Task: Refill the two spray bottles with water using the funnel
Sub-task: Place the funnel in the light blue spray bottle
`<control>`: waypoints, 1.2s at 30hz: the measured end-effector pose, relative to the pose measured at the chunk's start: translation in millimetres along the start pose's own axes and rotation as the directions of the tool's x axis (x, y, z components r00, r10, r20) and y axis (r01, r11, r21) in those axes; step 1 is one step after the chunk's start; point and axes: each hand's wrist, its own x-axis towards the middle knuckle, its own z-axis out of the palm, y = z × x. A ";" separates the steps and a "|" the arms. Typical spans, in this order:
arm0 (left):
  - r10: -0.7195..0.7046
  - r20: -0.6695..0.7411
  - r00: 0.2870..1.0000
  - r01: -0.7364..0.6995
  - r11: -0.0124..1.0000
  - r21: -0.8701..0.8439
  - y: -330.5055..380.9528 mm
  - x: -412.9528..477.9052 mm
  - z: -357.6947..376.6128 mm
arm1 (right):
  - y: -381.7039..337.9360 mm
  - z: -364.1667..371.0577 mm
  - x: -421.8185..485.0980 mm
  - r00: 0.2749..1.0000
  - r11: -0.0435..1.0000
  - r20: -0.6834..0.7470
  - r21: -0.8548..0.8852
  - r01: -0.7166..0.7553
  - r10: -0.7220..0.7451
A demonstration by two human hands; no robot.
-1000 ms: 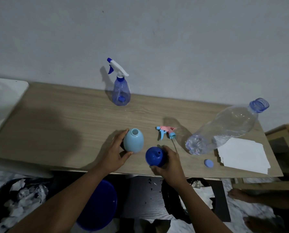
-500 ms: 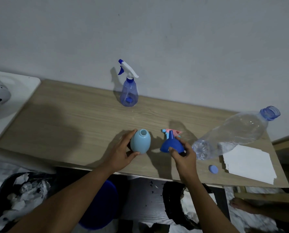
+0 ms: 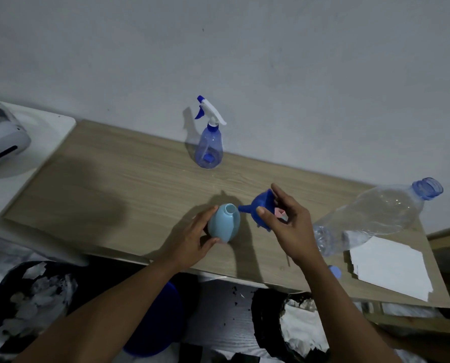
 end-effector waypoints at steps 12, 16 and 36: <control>0.023 -0.006 1.000 -0.023 0.999 -0.049 2.1 0.3 -0.2 | -27.4 30.3 22.4 0.979 0.915 0.161 -0.362 0.180 -0.129; 0.022 -0.015 1.000 -0.023 0.997 -0.073 1.7 0.3 0.6 | -24.0 35.9 25.0 0.973 0.897 0.203 -0.399 0.188 -0.114; -0.261 -0.207 0.943 0.171 0.912 -0.373 26.3 -10.0 12.7 | 39.5 -36.4 -57.7 0.891 0.976 -0.418 -0.193 0.105 -0.179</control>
